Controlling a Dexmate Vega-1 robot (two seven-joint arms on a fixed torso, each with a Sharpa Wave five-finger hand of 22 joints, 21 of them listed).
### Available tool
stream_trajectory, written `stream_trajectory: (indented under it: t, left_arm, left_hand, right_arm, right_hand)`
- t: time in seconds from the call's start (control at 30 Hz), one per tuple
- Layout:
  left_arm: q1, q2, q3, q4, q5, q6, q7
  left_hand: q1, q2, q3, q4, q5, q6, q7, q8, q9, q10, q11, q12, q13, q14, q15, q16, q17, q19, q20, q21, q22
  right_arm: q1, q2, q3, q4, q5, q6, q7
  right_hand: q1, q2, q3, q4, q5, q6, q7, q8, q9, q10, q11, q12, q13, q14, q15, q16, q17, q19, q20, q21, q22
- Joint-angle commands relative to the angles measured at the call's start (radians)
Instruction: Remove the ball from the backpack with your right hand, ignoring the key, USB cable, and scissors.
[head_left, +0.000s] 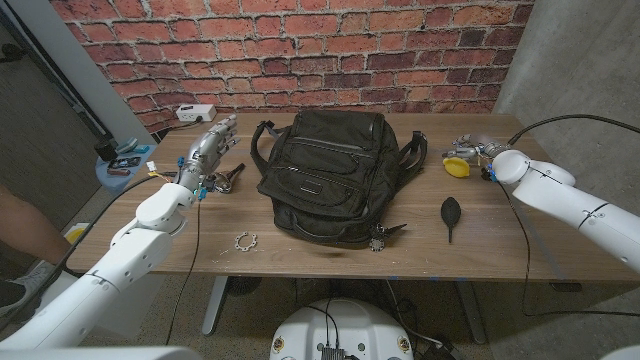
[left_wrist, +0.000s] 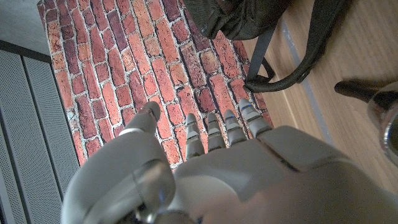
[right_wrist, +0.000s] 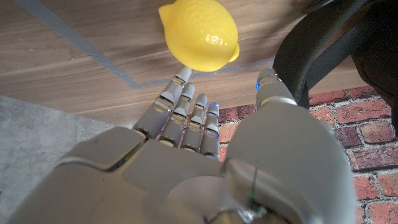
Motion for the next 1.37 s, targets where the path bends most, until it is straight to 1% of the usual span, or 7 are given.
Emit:
stream_trajectory:
  t: [0.03, 0.3, 0.37, 0.53, 0.7, 0.87, 1.37]
  left_arm:
    - [-0.027, -0.015, 0.012, 0.038, -0.015, -0.003, -0.018]
    - [-0.086, -0.034, 0.039, 0.084, -0.015, 0.015, -0.026]
    - [-0.112, -0.049, 0.052, 0.101, -0.014, 0.020, -0.027]
    - [-0.137, -0.059, 0.066, 0.115, -0.009, 0.029, -0.018]
    - [-0.144, -0.064, 0.072, 0.121, -0.010, 0.038, -0.008]
    - [-0.141, -0.062, 0.073, 0.115, -0.009, 0.045, 0.003]
    - [-0.127, -0.060, 0.073, 0.097, -0.008, 0.049, 0.023]
  left_hand:
    - [-0.012, -0.002, 0.007, 0.001, -0.003, -0.006, 0.007, -0.006, 0.002, 0.000, 0.002, 0.001, -0.001, -0.005, 0.002, 0.000, 0.002, -0.008, -0.001, -0.002, 0.001]
    - [-0.015, -0.001, 0.009, 0.002, -0.003, -0.007, 0.015, -0.005, 0.003, 0.000, 0.000, 0.002, -0.002, -0.006, 0.002, 0.001, 0.002, -0.010, -0.002, -0.002, 0.001]
    - [-0.016, -0.001, 0.009, 0.002, -0.004, -0.007, 0.018, -0.005, 0.003, 0.000, -0.002, 0.002, -0.003, -0.006, 0.001, 0.002, 0.002, -0.010, -0.002, -0.002, 0.001]
    - [-0.017, 0.000, 0.010, 0.002, -0.004, -0.008, 0.020, -0.004, 0.003, 0.000, -0.002, 0.002, -0.003, -0.006, 0.001, 0.002, 0.002, -0.009, -0.002, -0.001, 0.001]
    - [-0.018, 0.000, 0.011, 0.001, -0.004, -0.009, 0.026, -0.004, 0.003, 0.001, -0.002, 0.003, -0.004, -0.007, 0.000, 0.002, 0.002, -0.009, -0.002, -0.001, 0.001]
    - [-0.019, 0.000, 0.012, 0.001, -0.004, -0.006, 0.028, -0.002, 0.003, 0.000, -0.002, 0.004, -0.004, -0.005, -0.001, 0.003, 0.002, -0.009, -0.003, 0.000, 0.001]
    - [-0.022, 0.003, 0.016, 0.000, -0.005, -0.004, 0.028, -0.001, 0.003, 0.001, -0.003, 0.005, -0.006, -0.006, -0.001, 0.003, 0.002, -0.009, -0.003, 0.001, 0.000]
  right_arm:
    - [-0.021, 0.014, 0.049, 0.001, 0.061, 0.051, -0.031]
    - [-0.021, 0.019, 0.071, -0.006, 0.091, 0.074, -0.043]
    - [-0.017, 0.025, 0.084, 0.011, 0.109, 0.095, -0.044]
    - [0.006, 0.041, 0.089, 0.053, 0.134, 0.131, -0.030]
    - [0.038, 0.056, 0.071, 0.094, 0.136, 0.160, -0.010]
    - [0.053, 0.072, 0.065, 0.123, 0.145, 0.189, -0.004]
    - [0.027, 0.083, 0.100, 0.132, 0.199, 0.244, -0.031]
  right_hand:
    - [-0.011, -0.005, -0.005, -0.001, 0.007, 0.000, 0.001, 0.006, -0.001, -0.001, 0.002, 0.006, 0.003, -0.002, -0.048, -0.004, 0.002, -0.002, -0.021, 0.000, 0.002]
    - [-0.014, -0.004, -0.005, 0.000, 0.009, 0.002, 0.004, 0.008, -0.001, 0.001, 0.002, 0.008, 0.003, 0.000, -0.047, -0.003, 0.001, -0.001, -0.021, 0.000, 0.002]
    - [-0.015, -0.003, -0.005, -0.001, 0.009, 0.003, 0.004, 0.010, -0.001, 0.004, 0.003, 0.009, 0.003, 0.000, -0.047, -0.003, 0.000, 0.000, -0.021, 0.001, 0.002]
    - [-0.014, -0.003, -0.004, -0.001, 0.010, 0.003, 0.004, 0.010, -0.001, 0.003, 0.003, 0.010, 0.002, 0.001, -0.047, -0.003, -0.001, 0.001, -0.022, 0.001, 0.002]
    - [-0.014, -0.001, -0.004, -0.002, 0.011, 0.003, 0.005, 0.011, -0.002, 0.003, 0.004, 0.010, 0.002, 0.000, -0.046, -0.003, -0.001, 0.001, -0.022, 0.001, 0.002]
    - [-0.013, 0.002, -0.004, -0.003, 0.012, 0.004, 0.005, 0.012, -0.002, 0.001, 0.005, 0.010, 0.002, -0.001, -0.047, -0.002, -0.001, 0.001, -0.022, 0.000, 0.002]
    - [-0.013, 0.009, -0.005, -0.003, 0.013, 0.007, 0.007, 0.015, -0.003, 0.005, 0.010, 0.013, 0.001, -0.004, -0.041, 0.001, 0.000, -0.001, -0.022, -0.001, 0.002]
